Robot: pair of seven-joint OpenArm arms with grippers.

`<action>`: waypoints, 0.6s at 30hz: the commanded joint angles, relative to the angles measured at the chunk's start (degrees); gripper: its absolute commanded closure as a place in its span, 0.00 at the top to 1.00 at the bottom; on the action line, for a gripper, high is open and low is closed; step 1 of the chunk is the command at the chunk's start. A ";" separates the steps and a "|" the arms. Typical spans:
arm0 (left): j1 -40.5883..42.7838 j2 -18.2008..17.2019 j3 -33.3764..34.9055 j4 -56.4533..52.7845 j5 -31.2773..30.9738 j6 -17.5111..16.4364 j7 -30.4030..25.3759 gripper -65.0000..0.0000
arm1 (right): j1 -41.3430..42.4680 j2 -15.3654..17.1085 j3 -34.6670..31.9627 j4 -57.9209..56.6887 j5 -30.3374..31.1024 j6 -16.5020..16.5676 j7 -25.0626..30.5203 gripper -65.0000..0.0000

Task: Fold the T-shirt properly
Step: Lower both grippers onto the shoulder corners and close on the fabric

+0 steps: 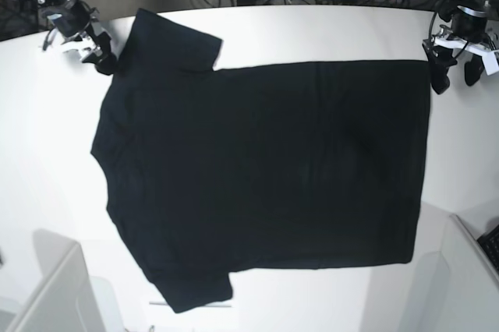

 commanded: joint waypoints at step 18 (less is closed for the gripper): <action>-3.89 -0.48 -2.59 -10.82 -0.80 -3.73 -1.16 0.76 | 0.50 -4.74 0.18 -3.87 -12.54 8.81 -5.68 0.55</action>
